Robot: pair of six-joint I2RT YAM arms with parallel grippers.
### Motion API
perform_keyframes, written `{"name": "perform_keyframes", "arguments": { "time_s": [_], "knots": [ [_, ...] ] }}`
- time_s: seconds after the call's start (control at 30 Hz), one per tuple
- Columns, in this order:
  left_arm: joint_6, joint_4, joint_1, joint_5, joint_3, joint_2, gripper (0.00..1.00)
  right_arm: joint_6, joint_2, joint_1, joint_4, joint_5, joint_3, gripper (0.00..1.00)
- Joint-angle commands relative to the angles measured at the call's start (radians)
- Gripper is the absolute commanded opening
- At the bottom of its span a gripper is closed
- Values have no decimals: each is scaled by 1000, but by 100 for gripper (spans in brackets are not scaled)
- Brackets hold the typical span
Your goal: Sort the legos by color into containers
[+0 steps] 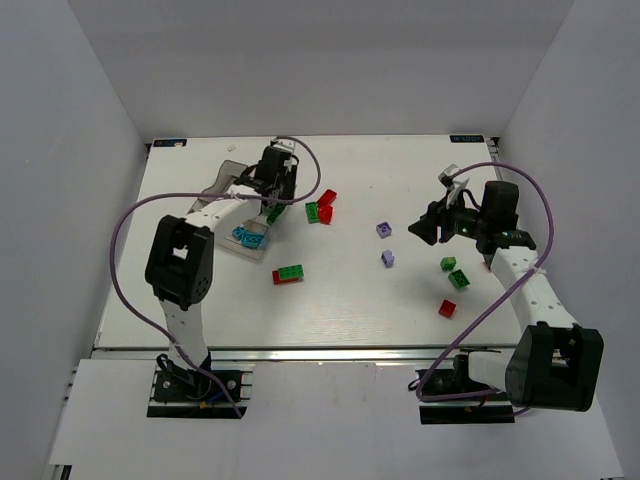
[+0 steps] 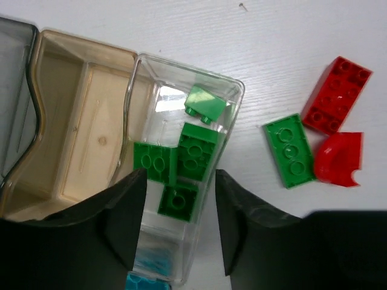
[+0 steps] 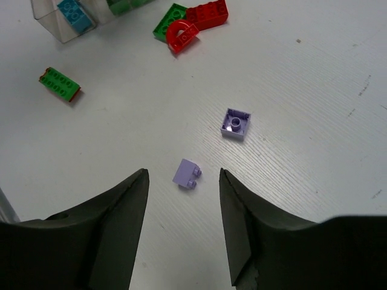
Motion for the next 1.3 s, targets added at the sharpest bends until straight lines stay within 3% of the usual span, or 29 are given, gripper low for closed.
{"name": "perform_keyframes", "arguments": {
  "time_s": [0.0,0.07,0.1,0.2,0.3,0.33,0.4,0.67,0.97,1.27],
  "knots": [
    [-60,10,8,52,-45,-158,54,-2,-9,4,15,102,6,54],
    [-116,57,8,129,-114,-268,26,-3,-17,-1,6,249,29,53],
    [-138,76,-1,163,-195,-311,5,-15,-26,0,-3,297,37,53],
    [-182,160,-1,350,-367,-483,0,-116,-25,2,-102,417,61,55],
    [-190,191,-14,448,-453,-622,37,-257,6,-3,-242,481,80,74],
    [-190,194,-14,464,-492,-651,59,-293,16,-4,-285,512,87,85],
    [-172,196,-14,456,-521,-723,68,-357,39,-4,-354,553,95,89],
    [-161,213,-14,513,-535,-776,74,-388,147,-1,-399,673,72,89],
    [-160,216,-14,502,-538,-828,75,-350,280,0,-324,688,46,83],
    [-147,206,-14,470,-538,-837,75,-333,356,0,-272,691,48,66]
  ]
}}
